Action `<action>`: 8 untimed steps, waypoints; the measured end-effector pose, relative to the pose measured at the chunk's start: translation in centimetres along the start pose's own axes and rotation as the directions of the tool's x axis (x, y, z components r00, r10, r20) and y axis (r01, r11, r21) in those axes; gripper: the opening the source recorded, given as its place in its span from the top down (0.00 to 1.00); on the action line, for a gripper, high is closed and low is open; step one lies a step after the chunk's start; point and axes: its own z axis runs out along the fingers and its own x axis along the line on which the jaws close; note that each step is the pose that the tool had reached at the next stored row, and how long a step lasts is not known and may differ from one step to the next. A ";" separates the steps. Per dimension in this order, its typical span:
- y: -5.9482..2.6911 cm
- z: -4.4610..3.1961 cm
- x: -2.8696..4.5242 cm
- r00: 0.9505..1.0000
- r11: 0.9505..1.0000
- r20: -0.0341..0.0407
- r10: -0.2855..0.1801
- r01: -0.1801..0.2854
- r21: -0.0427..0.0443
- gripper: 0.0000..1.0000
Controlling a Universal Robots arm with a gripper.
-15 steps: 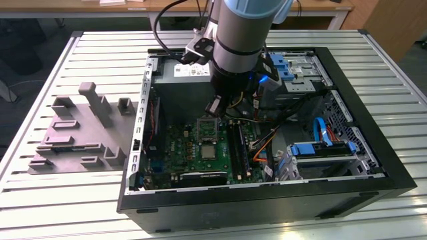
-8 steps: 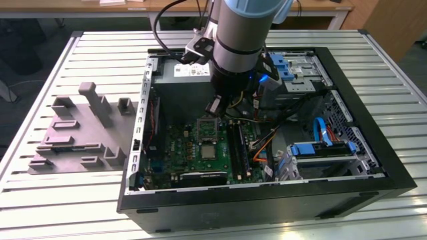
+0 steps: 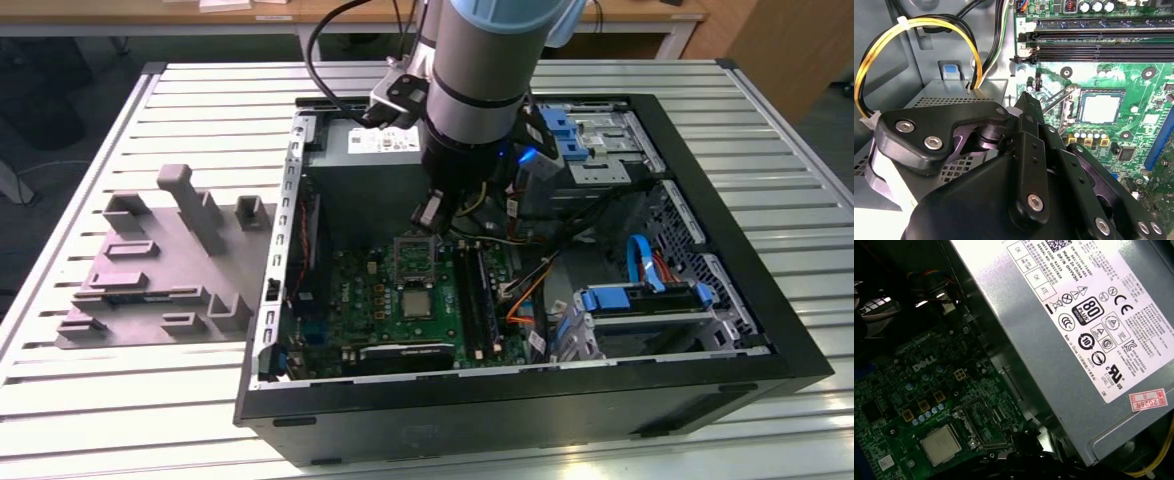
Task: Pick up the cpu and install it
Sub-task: 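Close the cpu cover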
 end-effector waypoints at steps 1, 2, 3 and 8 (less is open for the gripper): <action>0.00 -0.01 0.00 1.000 1.000 0.000 -0.001 0.001 0.000 0.89; 0.00 -0.02 0.00 1.000 1.000 0.000 -0.002 0.002 0.000 0.89; 0.00 -0.03 0.00 1.000 1.000 -0.001 -0.003 0.003 0.000 0.89; 0.01 -0.07 0.00 1.000 1.000 -0.002 -0.007 0.007 -0.001 0.89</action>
